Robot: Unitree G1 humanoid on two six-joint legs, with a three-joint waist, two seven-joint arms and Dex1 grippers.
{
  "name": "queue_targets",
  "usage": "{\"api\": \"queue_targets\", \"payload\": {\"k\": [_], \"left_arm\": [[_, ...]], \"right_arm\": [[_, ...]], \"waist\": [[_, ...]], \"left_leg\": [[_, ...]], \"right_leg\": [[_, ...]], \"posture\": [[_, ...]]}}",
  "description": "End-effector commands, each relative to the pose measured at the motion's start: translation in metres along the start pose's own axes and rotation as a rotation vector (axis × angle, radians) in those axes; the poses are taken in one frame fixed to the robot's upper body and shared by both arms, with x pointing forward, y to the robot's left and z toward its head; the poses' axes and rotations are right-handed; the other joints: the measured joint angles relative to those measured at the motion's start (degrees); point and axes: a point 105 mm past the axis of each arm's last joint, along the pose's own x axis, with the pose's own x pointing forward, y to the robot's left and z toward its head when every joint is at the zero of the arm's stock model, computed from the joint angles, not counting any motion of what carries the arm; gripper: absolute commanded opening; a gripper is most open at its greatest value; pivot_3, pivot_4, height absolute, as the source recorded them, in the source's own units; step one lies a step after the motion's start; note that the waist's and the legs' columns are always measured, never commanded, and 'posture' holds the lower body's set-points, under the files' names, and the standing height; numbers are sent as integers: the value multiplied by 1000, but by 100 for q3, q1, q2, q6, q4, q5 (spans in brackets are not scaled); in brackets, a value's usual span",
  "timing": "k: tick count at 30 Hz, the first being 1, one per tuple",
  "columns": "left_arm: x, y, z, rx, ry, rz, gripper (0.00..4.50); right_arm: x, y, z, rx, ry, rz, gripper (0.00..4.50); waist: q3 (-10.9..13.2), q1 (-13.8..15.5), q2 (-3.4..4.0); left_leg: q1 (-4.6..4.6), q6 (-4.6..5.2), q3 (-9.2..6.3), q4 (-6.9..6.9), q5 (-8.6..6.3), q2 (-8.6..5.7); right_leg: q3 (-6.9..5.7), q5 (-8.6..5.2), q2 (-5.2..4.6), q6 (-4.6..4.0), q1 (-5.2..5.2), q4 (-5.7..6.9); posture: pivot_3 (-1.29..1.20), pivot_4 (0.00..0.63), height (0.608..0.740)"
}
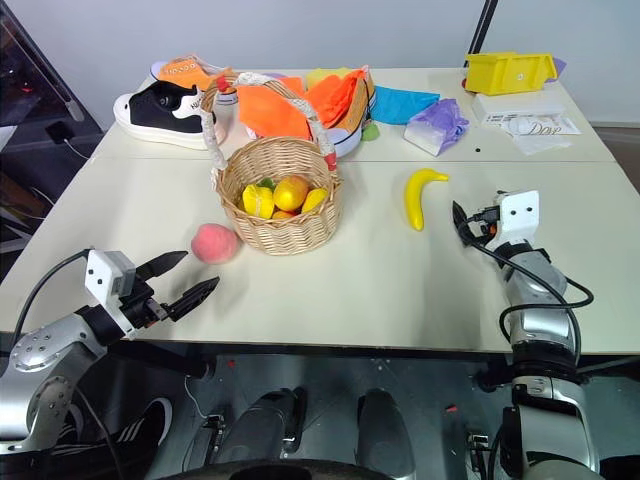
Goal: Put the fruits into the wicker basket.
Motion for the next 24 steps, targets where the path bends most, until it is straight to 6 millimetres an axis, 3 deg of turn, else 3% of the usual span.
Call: {"api": "queue_targets", "payload": {"k": [1, 7, 12, 24], "left_arm": [[3, -3, 8, 40, -37, -20, 4500], [4, 1, 16, 63, -70, 2, 4500], [5, -10, 16, 48, -78, -69, 4500], [5, -15, 20, 25, -107, -120, 4500]], "right_arm": [[2, -5, 19, -23, -65, -12, 4455], [4, -3, 21, -31, -65, -1, 4455], [3, -3, 20, -39, -66, 0, 4455], [0, 1, 23, -34, -88, 4, 4455]], "waist": [[0, 1, 0], [0, 1, 0], [0, -3, 0], [0, 0, 0]], "left_leg": [[0, 0, 0, 0, 0, 0], [0, 0, 0, 0, 0, 0], [0, 0, 0, 0, 0, 0], [0, 0, 0, 0, 0, 0]], "right_leg": [[0, 0, 0, 0, 0, 0], [0, 0, 0, 0, 0, 0], [0, 1, 1, 2, -1, 0], [0, 0, 0, 1, 0, 0]], "posture": [[0, 150, 740], [0, 150, 740], [0, 150, 740], [0, 150, 740]]}}
